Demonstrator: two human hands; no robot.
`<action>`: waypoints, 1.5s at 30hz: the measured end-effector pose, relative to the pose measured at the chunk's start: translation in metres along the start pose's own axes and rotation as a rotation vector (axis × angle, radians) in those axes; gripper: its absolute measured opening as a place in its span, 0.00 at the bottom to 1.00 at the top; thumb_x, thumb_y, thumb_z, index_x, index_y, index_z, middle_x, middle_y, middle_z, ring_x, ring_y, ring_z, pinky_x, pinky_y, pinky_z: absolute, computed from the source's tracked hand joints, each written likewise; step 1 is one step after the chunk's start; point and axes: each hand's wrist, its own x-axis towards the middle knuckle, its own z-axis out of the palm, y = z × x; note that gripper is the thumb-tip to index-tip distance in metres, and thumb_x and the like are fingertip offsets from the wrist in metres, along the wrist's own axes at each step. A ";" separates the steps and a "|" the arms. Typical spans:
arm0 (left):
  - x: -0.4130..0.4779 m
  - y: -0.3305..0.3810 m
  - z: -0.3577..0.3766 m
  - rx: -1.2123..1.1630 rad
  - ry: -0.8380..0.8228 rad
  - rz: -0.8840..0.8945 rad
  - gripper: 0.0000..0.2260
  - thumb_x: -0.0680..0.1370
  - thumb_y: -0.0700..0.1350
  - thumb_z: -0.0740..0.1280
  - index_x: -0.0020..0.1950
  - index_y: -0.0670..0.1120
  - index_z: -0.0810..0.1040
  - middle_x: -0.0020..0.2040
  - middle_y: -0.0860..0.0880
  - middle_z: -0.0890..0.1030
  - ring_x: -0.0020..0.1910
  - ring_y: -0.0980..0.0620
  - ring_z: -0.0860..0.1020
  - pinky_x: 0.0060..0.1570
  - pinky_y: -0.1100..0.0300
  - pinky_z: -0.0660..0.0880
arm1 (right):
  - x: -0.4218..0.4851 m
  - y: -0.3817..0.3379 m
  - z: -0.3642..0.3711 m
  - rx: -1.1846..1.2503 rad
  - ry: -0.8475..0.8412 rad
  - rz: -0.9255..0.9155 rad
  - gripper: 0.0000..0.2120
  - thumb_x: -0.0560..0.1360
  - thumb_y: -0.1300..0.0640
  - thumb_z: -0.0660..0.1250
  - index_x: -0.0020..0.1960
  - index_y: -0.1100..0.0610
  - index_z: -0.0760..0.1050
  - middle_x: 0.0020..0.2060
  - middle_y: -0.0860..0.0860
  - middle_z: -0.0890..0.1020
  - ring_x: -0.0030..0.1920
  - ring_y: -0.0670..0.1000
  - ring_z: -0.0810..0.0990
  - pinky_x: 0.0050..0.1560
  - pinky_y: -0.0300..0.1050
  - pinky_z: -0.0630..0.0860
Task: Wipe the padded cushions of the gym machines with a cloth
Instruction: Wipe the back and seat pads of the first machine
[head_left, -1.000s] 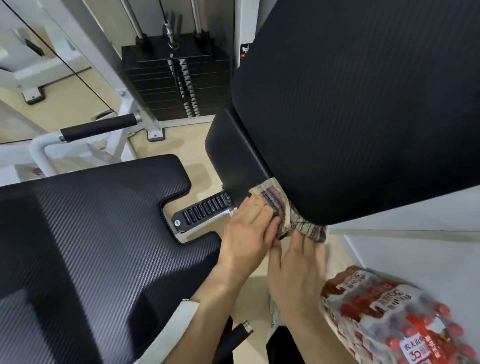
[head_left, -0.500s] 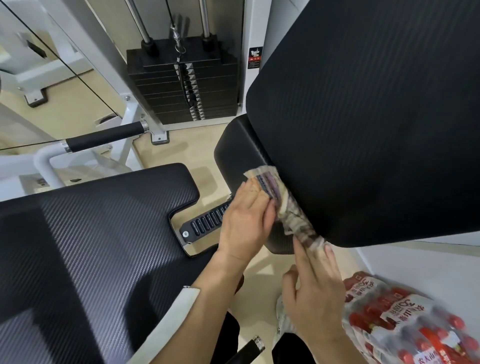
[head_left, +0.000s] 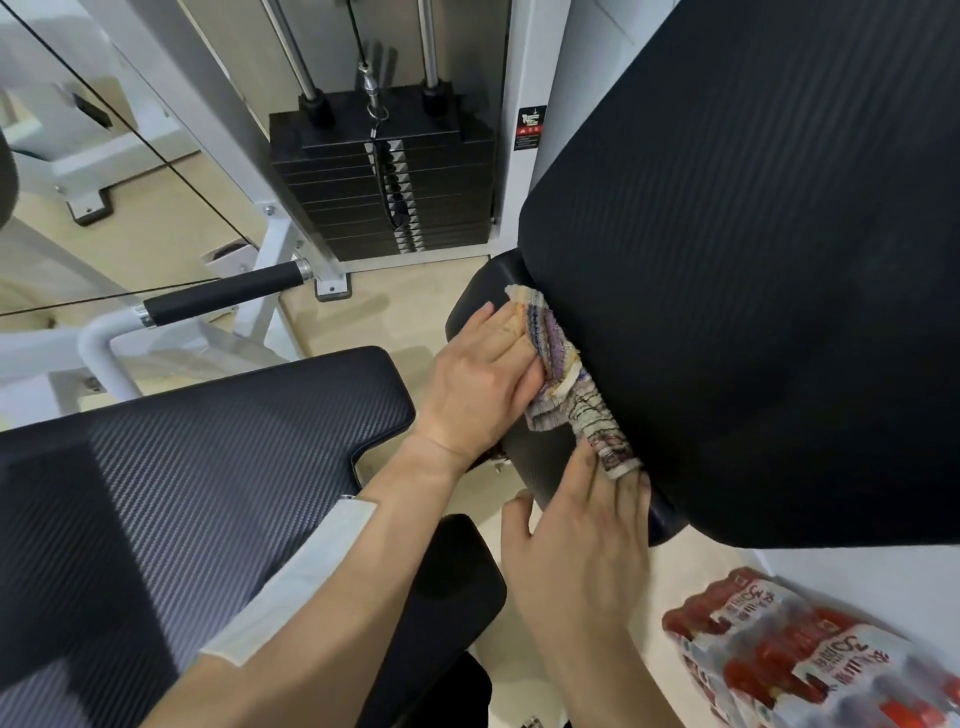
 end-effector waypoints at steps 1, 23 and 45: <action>0.001 -0.002 0.001 0.018 0.021 0.000 0.09 0.80 0.39 0.66 0.55 0.36 0.83 0.59 0.39 0.83 0.65 0.41 0.80 0.68 0.41 0.73 | 0.001 -0.002 0.000 -0.002 -0.008 0.004 0.36 0.71 0.47 0.58 0.73 0.67 0.67 0.63 0.66 0.78 0.65 0.65 0.74 0.75 0.58 0.63; 0.101 -0.073 -0.003 -0.526 -0.226 -0.722 0.21 0.80 0.45 0.64 0.28 0.42 0.67 0.24 0.55 0.66 0.29 0.56 0.63 0.34 0.56 0.62 | 0.086 -0.088 -0.027 0.084 0.035 0.020 0.34 0.72 0.41 0.62 0.67 0.67 0.74 0.50 0.62 0.84 0.52 0.62 0.82 0.53 0.53 0.78; 0.106 -0.087 0.004 -0.264 -0.221 -0.787 0.21 0.82 0.42 0.61 0.28 0.48 0.66 0.30 0.46 0.72 0.36 0.44 0.68 0.36 0.61 0.59 | 0.104 -0.084 -0.032 0.083 -0.038 -0.393 0.39 0.77 0.50 0.58 0.81 0.64 0.45 0.81 0.62 0.48 0.81 0.56 0.48 0.80 0.50 0.49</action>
